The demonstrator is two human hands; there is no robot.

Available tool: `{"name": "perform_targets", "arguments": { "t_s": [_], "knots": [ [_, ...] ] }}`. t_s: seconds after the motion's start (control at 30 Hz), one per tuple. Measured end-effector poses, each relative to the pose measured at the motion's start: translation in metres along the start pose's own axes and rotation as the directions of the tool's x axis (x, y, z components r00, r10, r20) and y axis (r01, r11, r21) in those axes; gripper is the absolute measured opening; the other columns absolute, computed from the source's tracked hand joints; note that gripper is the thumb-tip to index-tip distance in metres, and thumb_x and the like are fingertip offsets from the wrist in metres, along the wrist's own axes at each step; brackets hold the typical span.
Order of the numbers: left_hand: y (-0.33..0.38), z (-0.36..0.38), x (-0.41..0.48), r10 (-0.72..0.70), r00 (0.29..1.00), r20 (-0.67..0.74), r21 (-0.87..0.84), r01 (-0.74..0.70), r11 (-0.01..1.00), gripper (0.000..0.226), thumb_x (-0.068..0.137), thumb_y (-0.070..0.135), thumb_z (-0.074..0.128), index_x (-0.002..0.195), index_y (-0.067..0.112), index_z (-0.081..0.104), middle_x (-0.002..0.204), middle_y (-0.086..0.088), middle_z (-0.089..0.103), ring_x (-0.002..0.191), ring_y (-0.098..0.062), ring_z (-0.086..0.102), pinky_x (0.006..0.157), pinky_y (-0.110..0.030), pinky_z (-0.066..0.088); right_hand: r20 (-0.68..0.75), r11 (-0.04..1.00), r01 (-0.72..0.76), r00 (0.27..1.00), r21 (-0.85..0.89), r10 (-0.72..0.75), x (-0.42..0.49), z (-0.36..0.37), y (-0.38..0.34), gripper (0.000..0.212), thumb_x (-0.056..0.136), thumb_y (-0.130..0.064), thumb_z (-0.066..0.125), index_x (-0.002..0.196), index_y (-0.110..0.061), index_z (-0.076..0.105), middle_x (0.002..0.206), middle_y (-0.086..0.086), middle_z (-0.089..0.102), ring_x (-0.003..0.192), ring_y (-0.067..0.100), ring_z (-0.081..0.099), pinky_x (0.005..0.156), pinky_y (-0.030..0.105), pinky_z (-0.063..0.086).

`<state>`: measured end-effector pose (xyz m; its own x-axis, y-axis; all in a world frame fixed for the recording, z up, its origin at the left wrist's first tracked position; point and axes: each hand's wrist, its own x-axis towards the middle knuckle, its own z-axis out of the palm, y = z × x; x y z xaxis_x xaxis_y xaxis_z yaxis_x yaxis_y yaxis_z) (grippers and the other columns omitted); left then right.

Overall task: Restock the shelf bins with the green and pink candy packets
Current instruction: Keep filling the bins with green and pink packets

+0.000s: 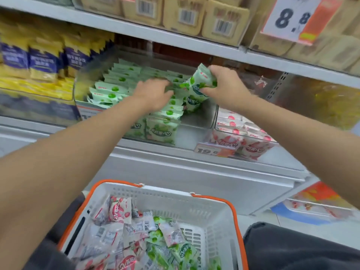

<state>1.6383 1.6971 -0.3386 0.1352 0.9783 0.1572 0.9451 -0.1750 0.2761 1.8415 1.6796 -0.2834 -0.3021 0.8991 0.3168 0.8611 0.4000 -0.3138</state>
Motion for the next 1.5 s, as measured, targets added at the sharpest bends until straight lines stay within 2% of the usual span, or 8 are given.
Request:
{"name": "perform_targets", "arguments": {
  "t_s": [0.1,0.23,0.4,0.67,0.8,0.97,1.2,1.5],
  "knots": [
    [-0.009,0.013,0.012,-0.008,0.975,0.224,0.12,-0.02,0.993,0.06,0.101,0.056,0.021,0.155,0.029,0.018,0.16,-0.005,0.027,0.145,-0.026,0.027,0.117,-0.049,0.016,0.115,0.969,-0.015,0.992,-0.246,0.044,0.035,0.01,0.005,0.031,0.09,-0.018,0.063,0.116,-0.004,0.055,0.112,0.016,0.059,0.105,0.031,0.057,0.076,0.032,0.041],
    [-0.018,0.021,0.014,0.02,0.985,0.171,0.146,-0.045,0.988,0.059,0.101,0.052,0.019,0.156,0.031,0.011,0.162,-0.003,0.02,0.147,-0.022,0.022,0.117,-0.048,0.014,0.314,0.892,-0.033,0.929,-0.452,0.194,0.07,0.017,0.005,0.065,0.096,-0.026,0.058,0.149,-0.005,0.028,0.146,0.019,0.041,0.13,0.035,0.044,0.105,0.04,0.04],
    [-0.023,0.028,0.017,0.035,0.991,0.129,0.146,-0.054,0.988,0.059,0.101,0.053,0.018,0.156,0.032,0.012,0.162,-0.001,0.019,0.147,-0.023,0.021,0.117,-0.049,0.014,0.432,0.799,-0.027,0.83,-0.601,0.353,0.088,0.02,0.007,0.061,0.101,-0.039,0.045,0.151,-0.007,0.028,0.155,0.014,0.031,0.142,0.031,0.03,0.114,0.041,0.026],
    [-0.027,0.032,0.019,0.064,0.994,0.093,0.137,-0.076,0.988,0.058,0.1,0.054,0.018,0.155,0.035,0.016,0.162,0.0,0.021,0.146,-0.023,0.024,0.118,-0.049,0.016,0.503,0.763,0.144,0.824,-0.631,0.26,0.101,0.058,0.018,0.075,0.088,-0.046,0.065,0.148,-0.011,0.035,0.146,0.01,0.043,0.128,0.033,0.047,0.102,0.041,0.044],
    [-0.027,0.033,0.019,0.071,0.995,0.069,0.135,-0.08,0.988,0.057,0.1,0.053,0.019,0.154,0.034,0.018,0.16,-0.001,0.025,0.145,-0.023,0.026,0.117,-0.048,0.017,0.475,0.74,0.166,0.85,-0.652,0.228,0.101,0.069,0.018,0.068,0.084,-0.033,0.073,0.138,-0.004,0.043,0.133,0.014,0.053,0.113,0.033,0.056,0.083,0.036,0.049],
    [-0.026,0.034,0.019,0.066,0.996,0.064,0.143,-0.074,0.987,0.057,0.1,0.053,0.019,0.154,0.034,0.017,0.16,-0.001,0.025,0.145,-0.023,0.026,0.117,-0.048,0.017,0.497,0.786,0.157,0.842,-0.597,0.21,0.11,0.065,0.017,0.071,0.077,-0.05,0.073,0.132,-0.011,0.052,0.124,0.008,0.058,0.106,0.031,0.057,0.084,0.037,0.051],
    [-0.027,0.035,0.02,0.064,0.997,0.051,0.14,-0.07,0.988,0.058,0.1,0.054,0.019,0.154,0.034,0.018,0.161,-0.001,0.025,0.145,-0.024,0.026,0.116,-0.048,0.016,0.474,0.808,0.116,0.854,-0.578,0.216,0.108,0.08,0.021,0.043,0.082,-0.032,0.074,0.067,-0.011,0.04,0.073,0.005,0.05,0.059,0.02,0.05,0.051,0.027,0.038],
    [-0.028,0.036,0.019,0.076,0.996,0.045,0.129,-0.081,0.988,0.057,0.1,0.053,0.02,0.154,0.034,0.018,0.16,0.0,0.026,0.144,-0.023,0.027,0.116,-0.048,0.017,0.429,0.813,0.08,0.876,-0.577,0.219,0.11,0.07,0.019,0.048,0.085,-0.031,0.073,0.063,-0.01,0.036,0.066,0.003,0.047,0.057,0.02,0.05,0.062,0.031,0.045]
  ]
}}
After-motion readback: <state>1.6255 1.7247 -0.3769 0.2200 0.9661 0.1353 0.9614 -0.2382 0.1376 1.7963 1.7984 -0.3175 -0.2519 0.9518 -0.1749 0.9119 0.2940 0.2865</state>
